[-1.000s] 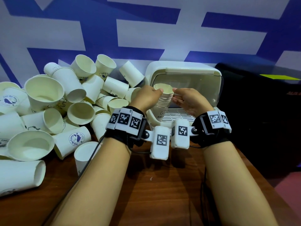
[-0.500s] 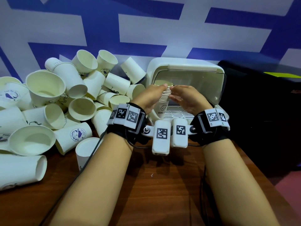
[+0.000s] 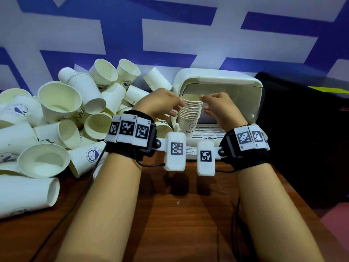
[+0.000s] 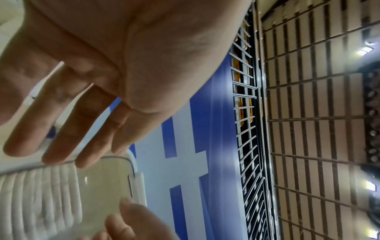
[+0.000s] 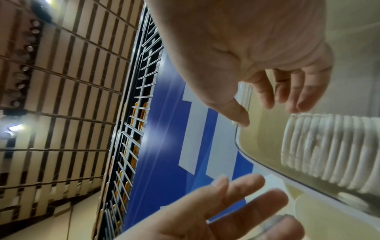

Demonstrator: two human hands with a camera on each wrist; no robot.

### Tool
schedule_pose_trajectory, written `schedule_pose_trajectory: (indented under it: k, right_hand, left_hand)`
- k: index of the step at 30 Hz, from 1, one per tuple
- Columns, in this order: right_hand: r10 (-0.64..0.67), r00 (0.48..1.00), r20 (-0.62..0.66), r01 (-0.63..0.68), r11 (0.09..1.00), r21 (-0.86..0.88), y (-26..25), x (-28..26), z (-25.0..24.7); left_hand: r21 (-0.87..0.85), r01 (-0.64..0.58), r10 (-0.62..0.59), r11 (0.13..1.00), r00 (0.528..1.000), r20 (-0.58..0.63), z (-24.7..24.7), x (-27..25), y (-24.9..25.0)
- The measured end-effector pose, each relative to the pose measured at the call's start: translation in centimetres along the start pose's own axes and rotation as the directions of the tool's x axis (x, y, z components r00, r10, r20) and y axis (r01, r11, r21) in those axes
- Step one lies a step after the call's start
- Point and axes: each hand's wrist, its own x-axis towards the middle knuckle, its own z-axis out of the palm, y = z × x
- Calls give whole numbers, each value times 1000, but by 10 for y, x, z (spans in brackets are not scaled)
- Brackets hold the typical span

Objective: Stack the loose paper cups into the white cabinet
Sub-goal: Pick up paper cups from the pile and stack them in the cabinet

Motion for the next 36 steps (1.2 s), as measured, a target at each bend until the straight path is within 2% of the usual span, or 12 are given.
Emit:
schedule_pose_trajectory:
  k: [2,5,7,10,13,15,19,22,25,30,33,36]
  right_hand:
    - [-45,999,-12,45,999,-7,-5,-2,5]
    - [-117,992,41,117,993,4,-12,-8,17]
    - [-183,978,105,188,981,-47,-14,-13,28]
    - [-224,945,240,281,929,-240,-10,-24,45]
    - [-220,896,386,404,764,-503,-5,-32,58]
    - [-157,878,452,431,670,-605,1,-35,65]
    - [6,846,533,479,433,-764,10,-40,72]
    - [36,828,559,516,339,-786,14,-46,71]
    - [55,832,551,520,267,-812,17,-47,72]
    - [24,847,530,499,305,-811,15,-45,74]
    - [-4,860,510,483,329,-812,8,-43,73]
    - [-105,875,472,468,428,-773,-2,-40,71]
  left_hand:
    - [96,-4,10,995,998,-66,-10,-3,-3]
    - [285,18,27,958,988,-151,-19,-3,-11]
    - [435,45,18,899,990,-140,-23,-2,-15]
    - [632,103,-97,768,994,-45,-24,-1,-21]
    - [764,118,-204,634,979,18,-22,4,-27]
    - [806,108,-236,582,971,41,-22,8,-32]
    - [844,60,-255,534,963,92,-22,11,-37]
    - [850,40,-271,525,955,123,-18,13,-37]
    - [862,54,-295,503,949,112,-13,17,-39]
    - [858,65,-317,510,941,117,-8,23,-45]
    - [839,60,-278,540,954,111,-11,21,-43]
    - [786,79,-193,613,980,52,-18,15,-36]
